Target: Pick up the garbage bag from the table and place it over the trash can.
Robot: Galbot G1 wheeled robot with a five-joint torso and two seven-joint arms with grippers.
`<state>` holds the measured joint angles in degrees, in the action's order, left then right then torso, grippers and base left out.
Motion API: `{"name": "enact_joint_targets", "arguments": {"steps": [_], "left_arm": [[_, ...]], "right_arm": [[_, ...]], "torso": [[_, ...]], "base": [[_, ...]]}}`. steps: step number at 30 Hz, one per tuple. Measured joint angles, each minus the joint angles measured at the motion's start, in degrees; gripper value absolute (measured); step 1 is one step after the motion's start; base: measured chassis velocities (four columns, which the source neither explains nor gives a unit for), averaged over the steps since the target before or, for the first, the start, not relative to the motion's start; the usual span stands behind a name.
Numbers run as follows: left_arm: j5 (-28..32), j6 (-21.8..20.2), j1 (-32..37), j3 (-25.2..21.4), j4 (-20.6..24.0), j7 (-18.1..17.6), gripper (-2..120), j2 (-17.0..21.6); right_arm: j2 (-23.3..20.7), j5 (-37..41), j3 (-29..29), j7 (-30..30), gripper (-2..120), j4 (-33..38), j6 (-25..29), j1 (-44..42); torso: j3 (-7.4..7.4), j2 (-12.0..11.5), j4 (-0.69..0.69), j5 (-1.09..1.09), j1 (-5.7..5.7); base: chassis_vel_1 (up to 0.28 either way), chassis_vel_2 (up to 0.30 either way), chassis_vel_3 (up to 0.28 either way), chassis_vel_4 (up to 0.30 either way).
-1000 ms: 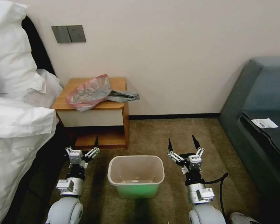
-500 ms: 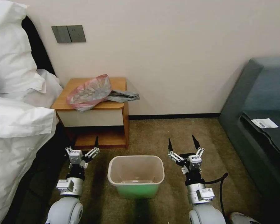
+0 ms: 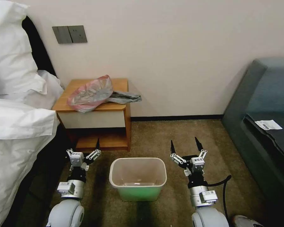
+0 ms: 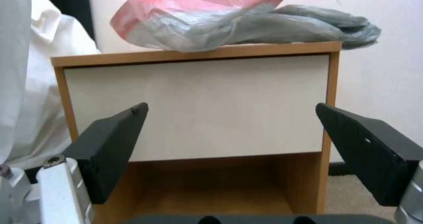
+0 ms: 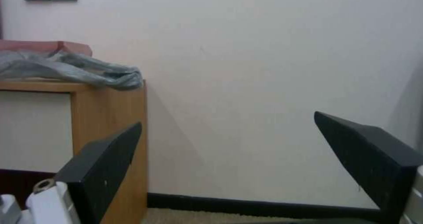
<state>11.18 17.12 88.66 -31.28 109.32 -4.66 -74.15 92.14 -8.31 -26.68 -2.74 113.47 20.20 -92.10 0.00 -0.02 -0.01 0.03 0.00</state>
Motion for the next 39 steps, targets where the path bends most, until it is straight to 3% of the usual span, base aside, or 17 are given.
{"name": "enact_joint_targets", "arguments": {"steps": [20, 23, 25, 26, 27, 30, 31, 34, 39], "left_arm": [[0.0, 0.0, 0.0, 0.0, 0.0, 0.0, 96, 0.0], [-0.1, 0.0, 0.0, -0.2, 0.0, 0.0, 96, -0.3], [-1.5, 0.5, 0.6, -1.9, 0.0, 0.8, 96, -2.6], [-2.7, 1.1, 1.1, -3.3, 0.3, 1.5, 95, -4.5], [-2.7, 1.1, 1.1, -3.3, 0.3, 1.5, 95, -4.5], [-7.2, 3.0, 3.0, -8.8, 0.8, 4.3, 97, -11.7], [-7.2, 3.0, 3.0, -8.8, 0.8, 4.3, 97, -11.7], [-9.6, 5.0, 4.4, -12.7, 0.9, 6.0, 97, -17.5], [-7.7, 6.8, 4.9, -11.6, 0.3, 6.9, 98, -18.1]], "right_arm": [[0.0, 0.0, 0.0, 0.0, 100, 0.0, 0.0, 0.0], [-0.6, 0.1, -2.3, -0.3, 100, -2.3, 2.1, -1.2], [-0.6, 0.1, -4.3, -0.7, 100, -3.8, 2.3, -3.1], [-0.5, 0.1, -4.4, -1.0, 100, -3.8, 2.5, -3.2], [-0.5, 0.1, -4.4, -1.0, 100, -3.8, 2.5, -3.2], [-0.5, 1.0, -3.9, -1.4, 100, -3.8, 2.4, -3.4], [-0.5, 1.0, -3.9, -1.4, 100, -3.8, 2.4, -3.4], [-1.1, 1.7, -3.8, -1.5, 100, -3.6, 2.4, -3.1], [-2.6, 3.1, -3.5, -1.2, 100, -3.7, 3.3, -1.7]], "torso": [[0.00, 0.0, 0.00, 0.00, 0.00], [-0.01, 0.0, 0.05, 0.01, 0.00], [0.00, 0.0, -0.08, -0.04, 0.00], [-0.02, 0.0, 0.00, 0.01, 0.00], [-0.02, 0.0, 0.00, 0.01, 0.00], [-0.01, 0.0, 0.02, 0.00, 0.00], [-0.01, 0.0, 0.02, 0.00, 0.00], [0.00, 0.0, 0.03, -0.03, 0.00], [0.00, 0.0, 0.00, -0.01, 0.00]], "base": [[0.000, 0.000, 0.000, 0.000], [0.000, 0.000, 0.000, 0.000], [0.000, 0.000, 0.000, 0.000], [0.000, 0.000, 0.000, 0.000], [0.000, 0.000, 0.000, 0.000], [0.000, 0.000, 0.000, 0.000], [0.000, 0.000, 0.000, 0.000], [0.000, 0.000, 0.000, 0.000], [0.000, 0.000, 0.000, 0.000]]}}
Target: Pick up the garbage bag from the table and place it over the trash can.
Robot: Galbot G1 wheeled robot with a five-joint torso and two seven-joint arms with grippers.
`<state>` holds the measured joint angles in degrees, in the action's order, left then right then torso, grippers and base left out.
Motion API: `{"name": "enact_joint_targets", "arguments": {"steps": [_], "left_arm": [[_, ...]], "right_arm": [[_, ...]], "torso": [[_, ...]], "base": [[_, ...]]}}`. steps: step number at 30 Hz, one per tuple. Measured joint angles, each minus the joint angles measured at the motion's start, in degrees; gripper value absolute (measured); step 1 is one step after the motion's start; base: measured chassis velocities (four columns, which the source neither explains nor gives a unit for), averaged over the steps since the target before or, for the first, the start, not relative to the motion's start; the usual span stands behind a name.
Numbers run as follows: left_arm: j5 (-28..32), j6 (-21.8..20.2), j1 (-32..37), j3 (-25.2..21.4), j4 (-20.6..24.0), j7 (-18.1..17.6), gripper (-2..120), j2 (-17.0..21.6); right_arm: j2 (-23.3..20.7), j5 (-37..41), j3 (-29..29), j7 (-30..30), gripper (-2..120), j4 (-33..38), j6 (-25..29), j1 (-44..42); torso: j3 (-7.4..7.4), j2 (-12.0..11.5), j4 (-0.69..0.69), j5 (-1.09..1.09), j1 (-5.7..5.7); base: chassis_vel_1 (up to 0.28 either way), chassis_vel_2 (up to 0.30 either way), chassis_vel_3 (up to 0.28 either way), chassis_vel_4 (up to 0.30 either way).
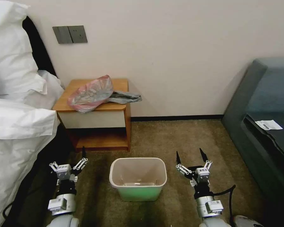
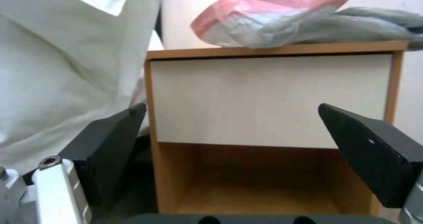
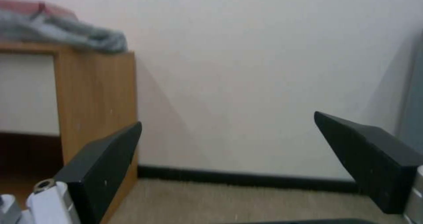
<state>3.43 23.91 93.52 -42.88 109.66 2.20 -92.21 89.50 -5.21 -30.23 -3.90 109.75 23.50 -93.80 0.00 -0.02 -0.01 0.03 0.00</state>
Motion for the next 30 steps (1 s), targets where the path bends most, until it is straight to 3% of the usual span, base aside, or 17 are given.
{"name": "enact_joint_targets", "arguments": {"steps": [10, 13, 14, 16, 18, 22, 23, 25, 30], "left_arm": [[1.8, 0.1, 1.4, 0.7, 0.8, 1.4, 98, 4.0], [0.5, 0.0, 1.6, 0.6, 0.9, 1.1, 99, 4.7], [0.5, 0.0, 1.6, 0.6, 0.9, 1.1, 99, 4.7], [-1.0, -0.1, 1.6, 0.6, 0.9, 0.7, 99, 4.5], [-1.3, 0.2, 1.7, 0.7, 1.2, 0.2, 99, 4.0], [-1.3, 0.7, 1.5, 0.7, 1.0, -0.5, 99, 3.7], [-1.3, 0.7, 1.5, 0.7, 1.0, -0.5, 99, 3.7], [-1.4, 0.7, 1.5, 0.7, 0.4, -0.9, 99, 3.6], [-2.2, 0.7, 1.6, 1.4, -0.3, -1.3, 100, 2.2]], "right_arm": [[-5.8, -1.4, 1.0, 0.2, 100, -1.4, 2.8, 7.4], [-12.2, -3.5, 4.5, 1.9, 100, -6.3, 6.4, 15.9], [-12.2, -3.5, 4.5, 1.9, 100, -6.3, 6.4, 15.9], [-17.1, -9.2, 8.0, 5.4, 100, -10.7, 7.2, 22.4], [-20.8, -18.7, 10.4, 7.0, 100, -13.0, 5.2, 27.9], [-23.6, -25.6, 16.6, 8.9, 100, -16.1, 0.4, 35.8], [-23.6, -25.6, 16.6, 8.9, 100, -16.1, 0.4, 35.8], [-23.8, -27.8, 22.2, 10.0, 100, -19.4, -3.1, 41.5], [-22.4, -34.0, 29.1, 10.2, 100, -27.0, -4.4, 51.3]], "torso": [[0.00, 0.0, -0.01, 0.00, 0.00], [0.01, 0.0, 0.00, 0.00, 0.00], [0.01, 0.0, 0.00, 0.00, 0.00], [0.01, 0.0, 0.01, -0.02, 0.00], [0.01, 0.0, -0.01, 0.01, 0.00], [0.01, 0.0, 0.00, 0.01, 0.00], [0.01, 0.0, 0.00, 0.01, 0.00], [0.01, 0.0, 0.01, -0.01, 0.00], [0.02, 0.0, 0.00, 0.01, 0.00]], "base": [[0.000, 0.000, 0.000, 0.000], [0.000, 0.000, 0.000, 0.000], [0.000, 0.000, 0.000, 0.000], [0.000, 0.000, 0.000, 0.000], [0.000, 0.000, 0.000, 0.000], [0.000, 0.000, 0.000, 0.000], [0.000, 0.000, 0.000, 0.000], [0.000, 0.000, 0.000, 0.000], [0.000, 0.000, 0.000, 0.000]]}}
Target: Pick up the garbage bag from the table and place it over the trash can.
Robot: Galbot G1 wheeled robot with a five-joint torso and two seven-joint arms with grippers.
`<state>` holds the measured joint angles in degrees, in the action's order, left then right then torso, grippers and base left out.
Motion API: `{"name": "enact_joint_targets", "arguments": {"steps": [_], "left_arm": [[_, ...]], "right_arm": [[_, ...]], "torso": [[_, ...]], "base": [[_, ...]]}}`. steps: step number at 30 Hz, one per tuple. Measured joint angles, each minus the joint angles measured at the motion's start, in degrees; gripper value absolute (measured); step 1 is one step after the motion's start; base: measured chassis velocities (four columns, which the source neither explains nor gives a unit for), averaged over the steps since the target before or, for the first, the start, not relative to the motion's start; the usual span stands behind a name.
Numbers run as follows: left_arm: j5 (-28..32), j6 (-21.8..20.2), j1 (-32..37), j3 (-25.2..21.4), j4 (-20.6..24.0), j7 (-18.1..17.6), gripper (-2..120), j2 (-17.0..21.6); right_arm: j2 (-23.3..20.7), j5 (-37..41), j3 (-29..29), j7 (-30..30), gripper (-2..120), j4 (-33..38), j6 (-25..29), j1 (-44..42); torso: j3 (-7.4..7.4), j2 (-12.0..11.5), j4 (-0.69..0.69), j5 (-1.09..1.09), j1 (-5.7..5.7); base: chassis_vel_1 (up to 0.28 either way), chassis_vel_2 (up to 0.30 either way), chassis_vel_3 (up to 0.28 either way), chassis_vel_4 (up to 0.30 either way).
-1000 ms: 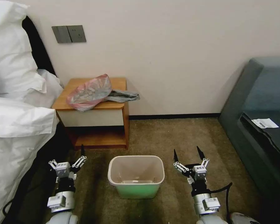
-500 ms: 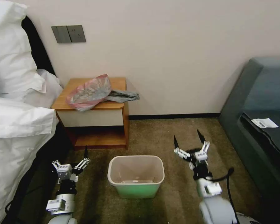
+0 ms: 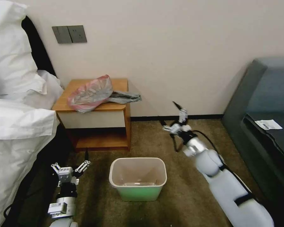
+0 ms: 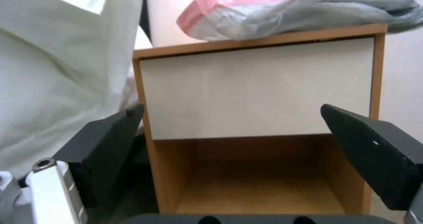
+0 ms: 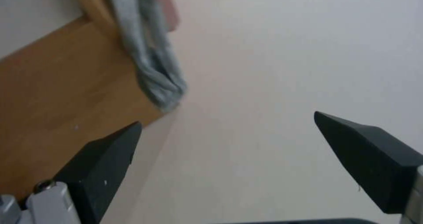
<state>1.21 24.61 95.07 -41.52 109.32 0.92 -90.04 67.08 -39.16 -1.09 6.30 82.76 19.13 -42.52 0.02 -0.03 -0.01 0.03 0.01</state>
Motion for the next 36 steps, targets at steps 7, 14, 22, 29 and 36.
{"name": "enact_joint_targets", "arguments": {"steps": [7, 14, 22, 29, 36], "left_arm": [[-3.0, 0.1, -0.1, -0.2, -2.1, -2.3, 100, -1.1], [-3.8, 0.7, 0.2, -0.2, -2.9, -2.6, 100, -1.9], [-4.5, 0.9, -0.1, 0.0, -3.6, -2.6, 100, -2.1], [-4.9, 1.0, -0.5, 0.1, -4.2, -2.7, 100, -2.1], [-5.0, 1.0, -0.6, -0.1, -3.9, -3.3, 100, -2.2]], "right_arm": [[4.4, -4.5, 9.7, -1.4, 100, -10.8, -1.5, 12.3], [8.2, -4.3, 12.9, -1.8, 100, -18.9, -1.4, 18.7], [10.2, -4.1, 15.2, -1.7, 100, -24.5, -1.8, 23.8], [11.3, -4.0, 16.2, -2.1, 94, -26.9, -1.7, 24.8], [11.6, -3.7, 16.5, -2.2, 67, -27.4, -1.5, 24.8]], "torso": [[0.00, 0.0, 0.01, 0.01, 0.00], [-0.01, 0.0, 0.00, 0.02, 0.00], [-0.01, 0.0, 0.00, 0.01, 0.00], [-0.01, 0.0, 0.00, 0.01, 0.00], [-0.01, 0.0, 0.00, 0.00, 0.00]], "base": [[0.000, 0.000, 0.000, 0.000], [0.000, 0.000, 0.000, 0.000], [0.000, 0.000, 0.000, 0.000], [0.000, 0.000, 0.000, 0.000], [0.000, 0.000, 0.000, 0.000]]}}
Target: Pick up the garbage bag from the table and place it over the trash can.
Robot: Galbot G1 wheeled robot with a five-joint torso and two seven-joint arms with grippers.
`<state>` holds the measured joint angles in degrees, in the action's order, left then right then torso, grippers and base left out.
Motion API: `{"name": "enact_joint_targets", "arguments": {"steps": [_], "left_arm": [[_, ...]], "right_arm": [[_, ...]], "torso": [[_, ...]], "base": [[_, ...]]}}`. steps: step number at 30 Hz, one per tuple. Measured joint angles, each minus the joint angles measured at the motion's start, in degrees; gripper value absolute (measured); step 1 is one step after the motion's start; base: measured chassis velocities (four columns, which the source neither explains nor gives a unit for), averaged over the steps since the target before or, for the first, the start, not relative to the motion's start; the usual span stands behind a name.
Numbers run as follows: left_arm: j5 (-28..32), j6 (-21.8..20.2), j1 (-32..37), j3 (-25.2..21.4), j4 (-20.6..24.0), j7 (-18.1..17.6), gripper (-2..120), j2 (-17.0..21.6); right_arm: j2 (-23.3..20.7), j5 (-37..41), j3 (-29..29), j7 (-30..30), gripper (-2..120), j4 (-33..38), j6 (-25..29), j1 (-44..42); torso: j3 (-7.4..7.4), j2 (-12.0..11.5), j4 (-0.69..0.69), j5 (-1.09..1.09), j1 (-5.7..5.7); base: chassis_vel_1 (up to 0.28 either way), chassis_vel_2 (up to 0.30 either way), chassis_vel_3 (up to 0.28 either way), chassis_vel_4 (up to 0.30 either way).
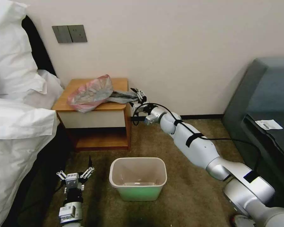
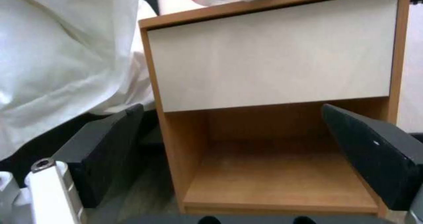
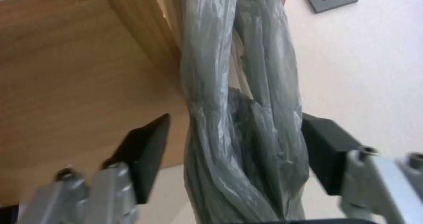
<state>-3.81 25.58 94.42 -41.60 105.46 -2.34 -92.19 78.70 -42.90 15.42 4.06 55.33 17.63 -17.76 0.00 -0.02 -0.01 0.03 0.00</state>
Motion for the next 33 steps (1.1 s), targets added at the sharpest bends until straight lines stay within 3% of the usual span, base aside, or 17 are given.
{"name": "enact_joint_targets", "arguments": {"steps": [4, 6, 8, 11, 14, 20, 29, 33], "left_arm": [[0.0, 0.0, 0.0, -0.1, -0.1, 0.0, 100, 0.0], [0.0, 0.0, 0.1, -0.1, -0.2, 0.0, 100, 0.0], [-0.3, 0.0, 0.2, 0.0, -0.6, -0.5, 100, 0.0], [-0.5, 0.0, 0.2, 0.0, -0.7, -1.1, 100, 0.0], [-0.5, -0.1, 0.1, -0.3, -0.6, -1.4, 100, 0.0], [-0.4, -0.1, 0.1, -0.7, -0.3, -1.9, 100, 0.0], [4.7, -0.6, 1.3, -2.8, 0.2, -3.7, 100, 1.3], [7.7, -0.3, 1.2, -4.2, -2.3, -4.5, 100, 3.6]], "right_arm": [[0.3, 0.3, -1.2, 0.0, 51, -0.4, 0.2, 0.0], [0.3, 0.3, -1.2, 0.0, 50, -0.4, 0.3, 0.1], [-0.1, 0.5, -0.9, 0.0, 36, -0.1, 0.3, 0.0], [0.0, 0.5, -0.8, 0.1, 30, 0.2, 0.3, -0.5], [0.2, 0.6, -0.8, 0.2, 15, 0.3, 0.3, -0.9], [0.0, 0.4, -0.9, 0.2, 0, 0.4, 0.5, -1.4], [-1.7, 1.5, -4.1, 0.1, 0, 8.0, 0.0, -8.0], [-3.1, 2.1, -7.0, -0.5, 0, 15.3, -0.6, -13.6]], "torso": [[0.00, 0.0, 0.00, 0.00, 0.00], [0.00, 0.0, 0.00, 0.00, 0.00], [0.00, 0.0, -0.01, 0.00, 0.00], [0.00, 0.0, 0.00, 0.00, 0.00], [0.00, 0.0, 0.00, 0.00, 0.00], [0.00, 0.0, 0.00, 0.00, 0.00], [-0.01, 0.0, 0.00, -0.01, -0.01], [-0.01, 0.0, 0.01, -0.03, -0.01]], "base": [[0.000, 0.000, 0.000, 0.000], [0.000, 0.000, 0.000, 0.000], [0.000, 0.000, 0.000, 0.000], [0.000, 0.000, 0.000, 0.000], [0.000, 0.000, 0.000, 0.000], [0.000, 0.000, 0.000, 0.000], [0.000, 0.000, 0.000, 0.000], [0.000, 0.000, 0.000, 0.000]]}}
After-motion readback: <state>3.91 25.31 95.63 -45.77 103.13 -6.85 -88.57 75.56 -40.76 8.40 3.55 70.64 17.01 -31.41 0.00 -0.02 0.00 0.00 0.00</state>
